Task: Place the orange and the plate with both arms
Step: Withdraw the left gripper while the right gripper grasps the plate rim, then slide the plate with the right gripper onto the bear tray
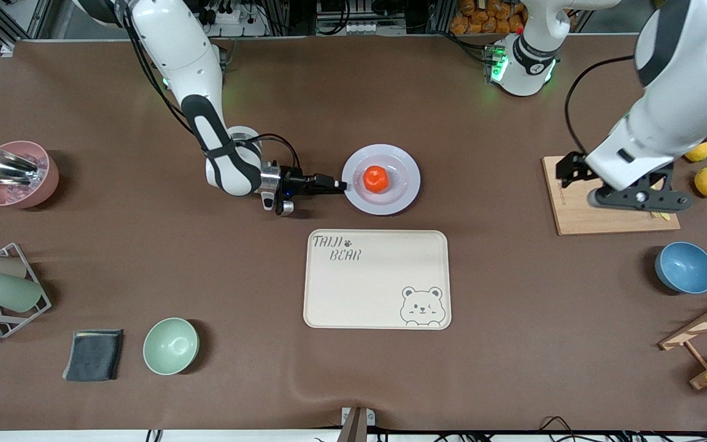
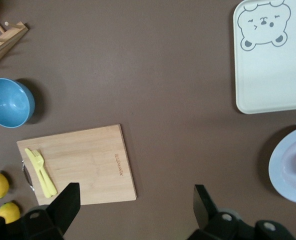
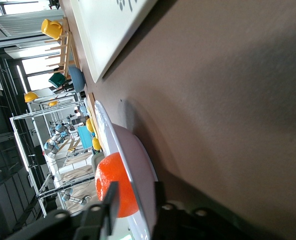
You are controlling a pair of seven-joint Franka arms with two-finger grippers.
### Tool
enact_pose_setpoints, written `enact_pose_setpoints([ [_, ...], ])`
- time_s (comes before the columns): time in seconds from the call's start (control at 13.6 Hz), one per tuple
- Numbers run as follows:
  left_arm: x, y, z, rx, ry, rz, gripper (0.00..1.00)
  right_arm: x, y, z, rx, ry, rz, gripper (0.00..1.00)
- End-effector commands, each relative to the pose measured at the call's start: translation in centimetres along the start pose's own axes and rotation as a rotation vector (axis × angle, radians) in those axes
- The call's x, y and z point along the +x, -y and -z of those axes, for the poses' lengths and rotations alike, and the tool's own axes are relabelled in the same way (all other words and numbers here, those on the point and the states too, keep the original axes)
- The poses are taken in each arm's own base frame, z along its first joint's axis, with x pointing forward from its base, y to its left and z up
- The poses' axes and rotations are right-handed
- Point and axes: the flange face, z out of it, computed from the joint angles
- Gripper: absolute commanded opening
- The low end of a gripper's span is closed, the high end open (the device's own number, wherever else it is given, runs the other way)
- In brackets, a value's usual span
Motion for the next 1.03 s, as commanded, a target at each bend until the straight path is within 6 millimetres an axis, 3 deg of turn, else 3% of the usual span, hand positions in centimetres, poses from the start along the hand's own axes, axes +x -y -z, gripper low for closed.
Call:
enact_pose_setpoints([
  [0.0, -2.6, 2.6, 2.4, -0.072, -0.019, 0.007, 1.00, -0.8, 0.1, -1.7, 0.010, -0.005, 0.013, 0.23],
  [0.22, -3.2, 2.9, 3.5, -0.078, -0.032, -0.005, 1.00, -0.8, 0.4, -2.0, 0.030, -0.030, -0.004, 0.00],
  [0.44, -3.1, 3.3, 3.5, -0.109, -0.032, 0.010, 1.00, -0.2, 2.1, -1.6, 0.075, -0.063, -0.016, 0.00],
  [0.96, -2.9, 3.2, 4.5, -0.122, -0.053, 0.020, 1.00, 2.5, 10.2, 0.3, 0.204, -0.132, -0.075, 0.00],
])
